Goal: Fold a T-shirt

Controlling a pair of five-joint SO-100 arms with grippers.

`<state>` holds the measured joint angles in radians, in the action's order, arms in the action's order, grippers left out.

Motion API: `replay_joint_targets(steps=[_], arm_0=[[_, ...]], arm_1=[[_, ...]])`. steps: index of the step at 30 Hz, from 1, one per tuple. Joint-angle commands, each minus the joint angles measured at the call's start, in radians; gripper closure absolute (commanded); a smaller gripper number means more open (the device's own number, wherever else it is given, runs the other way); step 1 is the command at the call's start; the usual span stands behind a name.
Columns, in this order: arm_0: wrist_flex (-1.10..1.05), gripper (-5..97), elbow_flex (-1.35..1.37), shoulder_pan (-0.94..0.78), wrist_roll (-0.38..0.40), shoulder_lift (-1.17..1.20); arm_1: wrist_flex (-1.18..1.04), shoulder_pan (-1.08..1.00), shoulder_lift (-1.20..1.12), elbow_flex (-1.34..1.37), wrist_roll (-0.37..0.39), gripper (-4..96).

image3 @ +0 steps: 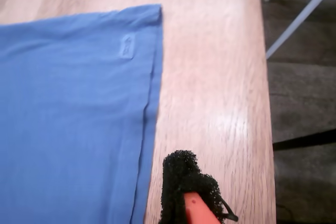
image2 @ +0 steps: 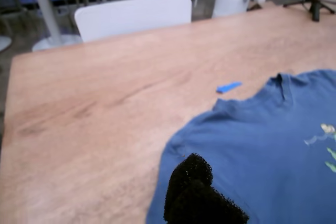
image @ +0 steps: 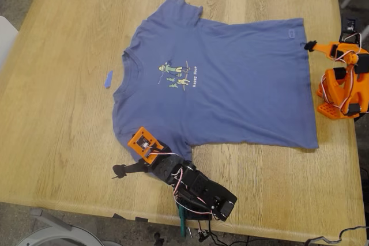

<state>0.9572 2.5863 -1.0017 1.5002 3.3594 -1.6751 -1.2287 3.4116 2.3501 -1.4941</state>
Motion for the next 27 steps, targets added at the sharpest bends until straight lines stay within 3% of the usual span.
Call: replay_joint_targets(steps=[1, 13, 27], arm_0=[[0.063, 40, -0.201, 0.031, 0.009, -0.067], [0.267, 39, -0.54, 0.146, 0.011, -0.305], [0.626, 38, -0.884, 0.308, 0.009, -0.543]], arm_1=[[-0.02, 0.052, -0.018, -0.08, -0.018, 41.0], [-0.025, 0.308, -0.241, -0.285, -0.044, 42.6], [-0.026, 0.752, -0.612, -0.523, -0.061, 47.2]])
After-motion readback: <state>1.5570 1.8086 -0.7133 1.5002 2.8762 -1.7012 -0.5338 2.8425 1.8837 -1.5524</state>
